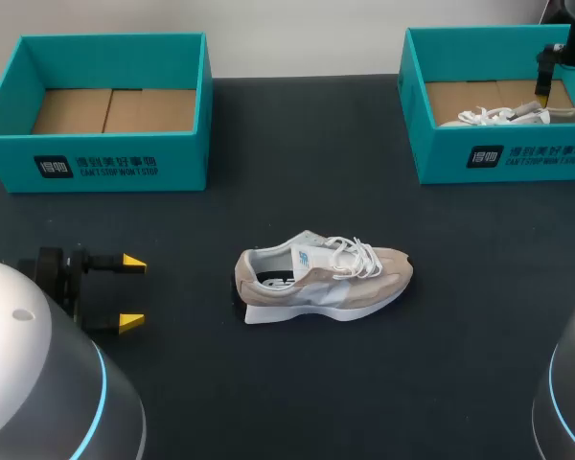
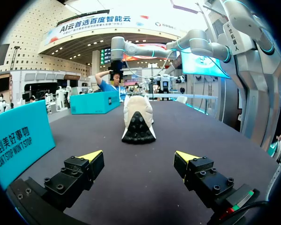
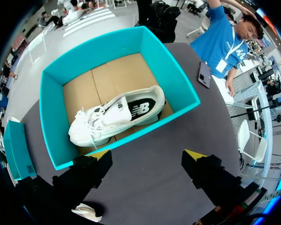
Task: Take the shoe out of the shoebox, open the shoe tongue, remove and reinsert the insole, then place the shoe into the shoebox
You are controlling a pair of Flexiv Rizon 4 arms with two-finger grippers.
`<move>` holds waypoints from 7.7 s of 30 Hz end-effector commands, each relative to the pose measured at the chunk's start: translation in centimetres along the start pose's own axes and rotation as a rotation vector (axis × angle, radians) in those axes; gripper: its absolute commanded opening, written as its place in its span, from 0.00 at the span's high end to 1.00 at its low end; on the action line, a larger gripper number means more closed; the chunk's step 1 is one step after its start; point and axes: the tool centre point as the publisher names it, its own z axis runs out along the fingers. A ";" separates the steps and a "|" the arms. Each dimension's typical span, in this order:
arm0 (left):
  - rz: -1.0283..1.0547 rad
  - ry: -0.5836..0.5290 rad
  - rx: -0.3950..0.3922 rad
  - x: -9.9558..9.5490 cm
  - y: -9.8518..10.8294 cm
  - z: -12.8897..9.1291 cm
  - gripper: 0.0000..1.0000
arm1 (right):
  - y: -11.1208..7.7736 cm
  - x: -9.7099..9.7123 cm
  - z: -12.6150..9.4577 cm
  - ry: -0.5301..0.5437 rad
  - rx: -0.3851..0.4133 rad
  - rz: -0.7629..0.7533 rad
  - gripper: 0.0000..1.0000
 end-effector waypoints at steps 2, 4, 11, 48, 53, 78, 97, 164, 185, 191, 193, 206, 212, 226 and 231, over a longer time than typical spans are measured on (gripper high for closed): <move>0.000 -0.003 -0.002 0.1 -0.1 0.0 0.00 | -0.1 0.0 0.0 0.002 -0.002 0.001 0.00; 0.000 -0.003 -0.002 0.1 -0.1 0.0 0.00 | -0.1 0.0 0.0 0.002 -0.002 0.001 0.00; -0.001 -0.001 -0.002 0.2 0.0 0.5 0.00 | -0.1 0.0 0.0 0.002 -0.002 0.001 0.00; -0.018 -0.133 0.001 -0.1 -2.2 15.8 0.00 | -0.1 0.0 0.0 0.002 -0.002 0.001 0.00; -0.019 -0.135 0.002 -0.4 -2.3 16.8 0.00 | -0.1 0.0 0.0 0.002 -0.002 0.001 0.00; -0.016 -0.065 -0.054 -0.4 -1.8 19.0 0.00 | -0.1 0.0 0.0 0.002 -0.002 0.001 0.00; -0.024 0.031 -0.086 0.1 -1.7 18.0 1.00 | -0.1 0.0 0.0 0.002 -0.002 0.001 0.00; -0.026 0.049 -0.119 0.3 -0.9 17.9 1.00 | -22.8 15.8 -6.4 0.131 -0.040 -0.085 0.00; -0.026 0.049 -0.119 0.3 -0.9 17.9 1.00 | -32.8 24.0 -7.1 0.070 0.010 -0.135 0.00; -0.026 0.049 -0.119 0.3 -0.9 17.9 1.00 | -35.5 26.8 -7.3 0.017 0.020 -0.115 0.00; -0.026 0.049 -0.119 0.3 -0.9 17.9 1.00 | -36.2 27.6 -7.3 0.021 0.018 -0.109 0.00; -0.026 0.049 -0.119 0.3 -0.9 17.9 1.00 | -39.0 31.0 -5.5 -0.071 0.006 -0.212 0.00; -0.026 0.049 -0.119 0.3 -0.9 17.9 1.00 | -40.1 32.0 -4.4 -0.117 0.024 -0.270 0.00; -0.026 0.049 -0.119 0.3 -0.9 17.9 1.00 | -41.5 33.2 -2.5 -0.197 0.053 -0.331 0.00; -0.026 0.049 -0.119 0.3 -0.9 17.9 1.00 | -41.6 33.1 -1.6 -0.282 0.043 -0.334 0.00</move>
